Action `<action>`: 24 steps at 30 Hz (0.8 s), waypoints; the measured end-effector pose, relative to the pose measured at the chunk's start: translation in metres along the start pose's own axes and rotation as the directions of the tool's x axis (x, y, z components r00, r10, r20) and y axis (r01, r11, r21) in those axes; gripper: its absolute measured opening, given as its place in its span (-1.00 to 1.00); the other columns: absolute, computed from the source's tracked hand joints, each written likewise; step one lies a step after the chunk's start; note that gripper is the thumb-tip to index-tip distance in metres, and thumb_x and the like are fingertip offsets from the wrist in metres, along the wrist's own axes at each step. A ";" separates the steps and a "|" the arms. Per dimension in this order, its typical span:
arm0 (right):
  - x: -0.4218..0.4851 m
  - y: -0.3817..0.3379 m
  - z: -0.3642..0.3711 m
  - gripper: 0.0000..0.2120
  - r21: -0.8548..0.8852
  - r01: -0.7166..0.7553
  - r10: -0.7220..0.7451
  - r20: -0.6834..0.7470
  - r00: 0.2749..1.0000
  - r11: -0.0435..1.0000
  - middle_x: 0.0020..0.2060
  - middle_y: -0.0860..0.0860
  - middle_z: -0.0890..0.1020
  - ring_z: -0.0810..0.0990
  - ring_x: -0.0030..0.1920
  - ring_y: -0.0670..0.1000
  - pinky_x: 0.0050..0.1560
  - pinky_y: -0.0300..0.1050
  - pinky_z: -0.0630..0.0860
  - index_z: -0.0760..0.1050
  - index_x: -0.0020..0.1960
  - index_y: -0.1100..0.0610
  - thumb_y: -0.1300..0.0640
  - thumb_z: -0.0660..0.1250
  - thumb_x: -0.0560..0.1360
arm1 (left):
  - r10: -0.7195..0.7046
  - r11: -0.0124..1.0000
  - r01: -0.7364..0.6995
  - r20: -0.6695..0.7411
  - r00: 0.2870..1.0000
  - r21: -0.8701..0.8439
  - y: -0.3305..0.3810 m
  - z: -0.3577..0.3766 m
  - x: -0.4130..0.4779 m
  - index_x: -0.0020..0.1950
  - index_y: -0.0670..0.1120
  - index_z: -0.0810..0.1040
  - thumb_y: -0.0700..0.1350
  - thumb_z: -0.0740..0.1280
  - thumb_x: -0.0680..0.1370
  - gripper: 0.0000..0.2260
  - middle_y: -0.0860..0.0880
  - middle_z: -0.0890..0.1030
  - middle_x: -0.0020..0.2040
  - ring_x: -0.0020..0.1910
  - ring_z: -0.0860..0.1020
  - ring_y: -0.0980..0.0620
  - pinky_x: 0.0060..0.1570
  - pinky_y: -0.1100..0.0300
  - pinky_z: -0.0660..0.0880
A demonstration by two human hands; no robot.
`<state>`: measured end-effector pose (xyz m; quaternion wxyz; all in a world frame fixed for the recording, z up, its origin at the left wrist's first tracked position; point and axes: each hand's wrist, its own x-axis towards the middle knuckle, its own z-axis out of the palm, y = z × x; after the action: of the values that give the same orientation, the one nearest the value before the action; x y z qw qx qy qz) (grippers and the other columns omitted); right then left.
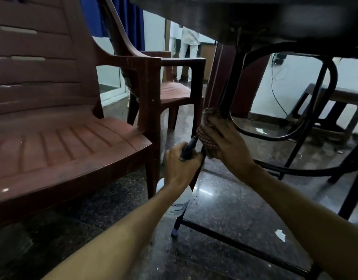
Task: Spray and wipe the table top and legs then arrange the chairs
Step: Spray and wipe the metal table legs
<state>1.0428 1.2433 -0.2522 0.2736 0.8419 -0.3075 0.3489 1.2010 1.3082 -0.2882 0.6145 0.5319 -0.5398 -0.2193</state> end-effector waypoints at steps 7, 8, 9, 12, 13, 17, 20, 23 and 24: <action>-0.045 -0.017 0.042 -0.43 -0.295 0.242 -0.077 0.477 0.875 0.924 0.39 0.29 0.43 0.26 0.45 0.32 0.29 0.22 0.50 0.52 0.31 0.22 0.22 0.54 0.32 | -0.022 1.000 0.022 -0.007 1.000 -0.005 -0.017 -0.014 -0.013 -0.39 -0.06 0.44 -0.15 0.48 0.48 -0.70 0.08 0.44 -0.49 -0.48 0.37 0.18 -0.43 0.17 0.33; -0.052 -0.019 0.041 -0.46 -0.286 0.232 -0.086 0.445 0.891 0.930 0.36 0.26 0.45 0.32 0.40 0.30 0.21 0.19 0.56 0.54 0.30 0.21 0.21 0.53 0.34 | -0.030 0.999 0.030 -0.001 1.000 0.010 -0.021 -0.016 -0.016 -0.40 -0.03 0.43 -0.14 0.48 0.47 -0.68 0.10 0.44 -0.50 -0.49 0.36 0.18 -0.43 0.19 0.32; -0.055 -0.017 0.039 -0.51 -0.273 0.174 -0.062 0.375 0.925 0.946 0.37 0.22 0.44 0.36 0.40 0.29 0.23 0.21 0.55 0.49 0.36 0.16 0.17 0.44 0.45 | -0.040 0.999 0.040 0.000 0.999 0.027 -0.025 -0.017 -0.018 -0.39 -0.05 0.43 -0.15 0.48 0.47 -0.70 0.08 0.44 -0.50 -0.49 0.37 0.16 -0.43 0.14 0.34; -0.047 -0.006 0.033 -0.53 -0.173 -0.110 0.147 0.218 0.965 0.979 0.43 0.14 0.39 0.39 0.39 0.25 0.32 0.27 0.47 0.35 0.46 -0.04 0.08 0.31 0.57 | -0.046 0.996 0.046 -0.001 0.999 0.082 -0.036 -0.018 -0.020 -0.34 -0.14 0.50 -0.18 0.47 0.47 -0.77 -0.05 0.52 -0.45 -0.45 0.49 -0.04 -0.40 -0.01 0.45; -0.048 -0.005 0.034 -0.42 -0.088 -0.228 0.242 0.200 0.950 0.970 0.46 0.15 0.34 0.36 0.39 0.25 0.32 0.23 0.47 0.31 0.50 0.05 0.18 0.38 0.51 | -0.048 0.994 0.049 -0.007 0.999 0.094 -0.039 -0.017 -0.022 -0.33 -0.15 0.51 -0.18 0.47 0.47 -0.78 -0.08 0.53 -0.44 -0.42 0.53 -0.09 -0.38 -0.04 0.47; -0.074 -0.008 0.027 -0.81 0.085 -0.246 0.207 0.319 0.925 0.966 0.15 0.27 0.57 0.62 0.08 0.22 0.00 0.04 0.63 0.54 0.19 0.11 0.17 0.20 0.65 | -0.067 0.995 0.066 0.006 0.998 0.077 -0.042 -0.008 -0.026 -0.37 -0.12 0.45 -0.17 0.44 0.48 -0.73 -0.09 0.48 -0.48 -0.49 0.43 -0.04 -0.42 -0.06 0.43; -0.065 -0.025 0.006 -0.80 0.281 -0.404 0.393 0.095 0.915 0.871 -0.13 0.31 0.54 0.55 -0.29 0.15 -0.45 -0.14 0.46 0.53 0.04 0.09 0.04 0.18 0.67 | -0.079 0.994 0.077 0.024 0.997 0.073 -0.039 -0.003 -0.027 -0.42 -0.03 0.40 -0.17 0.45 0.46 -0.68 0.05 0.44 -0.51 -0.51 0.39 0.10 -0.45 0.07 0.36; -0.038 -0.021 0.003 -0.74 0.389 -0.491 0.573 -0.127 0.809 0.779 0.02 0.19 0.52 0.55 -0.04 -0.12 -0.10 -0.26 0.56 0.51 0.19 0.26 0.36 0.17 0.55 | -0.086 0.994 0.083 0.045 0.995 0.068 -0.044 0.005 -0.027 -0.41 -0.01 0.44 -0.20 0.47 0.46 -0.69 0.11 0.48 -0.51 -0.50 0.44 0.11 -0.45 0.16 0.37; -0.030 -0.015 0.008 -0.63 0.359 -0.509 0.596 -0.194 0.780 0.783 0.15 0.15 0.50 0.48 0.08 -0.16 0.10 -0.32 0.50 0.50 0.25 0.30 0.42 0.15 0.49 | -0.093 0.994 0.089 0.048 0.995 0.066 -0.044 0.007 -0.028 -0.39 -0.04 0.48 -0.21 0.47 0.45 -0.73 0.09 0.50 -0.50 -0.49 0.48 0.06 -0.46 0.13 0.40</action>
<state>1.0397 1.2574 -0.2829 0.0760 0.6810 -0.4446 0.5769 1.1986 1.3143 -0.3406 0.5727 0.5695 -0.5372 -0.2432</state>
